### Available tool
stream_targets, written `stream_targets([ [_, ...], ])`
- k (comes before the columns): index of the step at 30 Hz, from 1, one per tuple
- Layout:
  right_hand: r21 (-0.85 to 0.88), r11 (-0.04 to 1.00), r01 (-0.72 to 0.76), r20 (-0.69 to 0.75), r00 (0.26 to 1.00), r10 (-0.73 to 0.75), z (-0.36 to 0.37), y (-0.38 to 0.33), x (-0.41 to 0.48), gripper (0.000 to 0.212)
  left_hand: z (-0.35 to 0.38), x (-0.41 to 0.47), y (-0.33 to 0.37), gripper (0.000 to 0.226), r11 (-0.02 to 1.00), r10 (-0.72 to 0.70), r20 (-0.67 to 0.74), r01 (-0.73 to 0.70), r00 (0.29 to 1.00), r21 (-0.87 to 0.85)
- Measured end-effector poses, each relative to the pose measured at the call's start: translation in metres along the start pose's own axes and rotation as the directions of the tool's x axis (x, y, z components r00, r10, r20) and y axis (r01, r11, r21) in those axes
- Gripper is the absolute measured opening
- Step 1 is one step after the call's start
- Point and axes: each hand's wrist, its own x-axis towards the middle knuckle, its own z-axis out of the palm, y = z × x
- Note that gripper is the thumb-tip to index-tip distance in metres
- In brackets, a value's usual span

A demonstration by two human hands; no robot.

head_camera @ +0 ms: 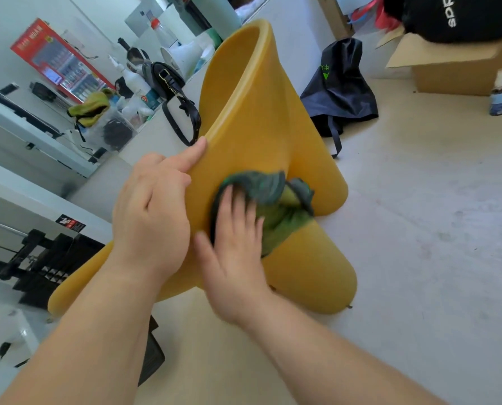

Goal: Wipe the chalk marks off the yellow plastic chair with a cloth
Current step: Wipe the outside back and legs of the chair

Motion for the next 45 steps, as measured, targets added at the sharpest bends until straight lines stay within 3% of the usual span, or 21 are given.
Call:
stream_targets([
  [4,0.035,0.995,-0.092,0.094,0.992,0.088,0.011,-0.007,-0.017,0.082,-0.005,-0.001,-0.005,0.054,0.997,0.060,0.053,-0.062,0.997,0.045],
  [8,-0.094,0.983,-0.159,-0.073,0.986,0.152,-0.022,-0.008,0.053,0.076,-0.004,0.000,-0.004,0.056,0.996,0.076,0.036,-0.077,0.996,0.034],
  [11,0.009,0.979,-0.206,-0.096,0.974,0.205,-0.052,0.010,0.090,0.066,-0.007,-0.001,-0.006,0.054,0.995,0.078,0.083,-0.082,0.994,0.055],
  [15,-0.054,0.970,-0.238,-0.107,0.967,0.231,-0.024,0.043,0.036,0.080,-0.020,0.003,-0.010,0.059,0.968,0.115,0.228,-0.160,0.967,0.194],
  [17,-0.115,0.959,-0.259,-0.055,0.965,0.255,-0.001,0.050,-0.001,0.074,-0.027,0.009,-0.018,0.058,0.948,0.081,0.312,-0.170,0.947,0.269],
  [19,-0.206,0.939,-0.277,0.036,0.956,0.290,0.013,0.058,-0.025,0.068,-0.033,0.003,-0.022,0.055,0.963,0.060,0.322,-0.140,0.945,0.232],
  [22,-0.266,0.920,-0.288,0.105,0.940,0.325,0.014,0.075,-0.043,0.064,-0.042,-0.031,-0.027,0.056,0.976,0.089,0.249,-0.134,0.964,0.169],
  [26,-0.323,0.895,-0.308,0.049,0.939,0.341,0.009,0.079,-0.039,0.075,-0.053,-0.060,-0.060,0.053,0.954,0.087,0.053,-0.098,0.995,0.282],
  [29,-0.267,0.931,-0.249,-0.006,0.967,0.257,0.014,0.056,-0.026,0.084,-0.059,-0.077,-0.084,0.048,0.967,0.022,-0.079,-0.002,0.997,0.253],
  [33,-0.227,0.968,-0.107,-0.012,0.994,0.107,0.014,0.054,-0.020,0.067,-0.049,-0.087,-0.098,0.043,0.977,0.022,-0.170,0.015,0.985,0.214],
  [36,-0.289,0.920,-0.265,-0.005,0.961,0.275,0.009,0.090,-0.035,0.064,-0.038,-0.085,-0.105,0.039,0.991,0.022,-0.260,0.013,0.965,0.131],
  [39,-0.330,0.872,-0.362,-0.011,0.925,0.380,0.008,0.104,-0.044,0.085,-0.030,-0.085,-0.113,0.038,0.997,0.036,-0.326,-0.011,0.945,0.077],
  [42,-0.340,0.922,-0.184,0.055,0.975,0.214,0.019,0.070,-0.045,0.089,-0.027,-0.086,-0.119,0.034,0.997,0.078,-0.353,-0.074,0.933,0.025],
  [45,-0.163,0.985,-0.051,0.137,0.988,0.073,0.031,0.028,-0.046,0.090,-0.026,-0.089,-0.125,0.035,0.991,0.130,-0.368,-0.128,0.921,0.030],
])
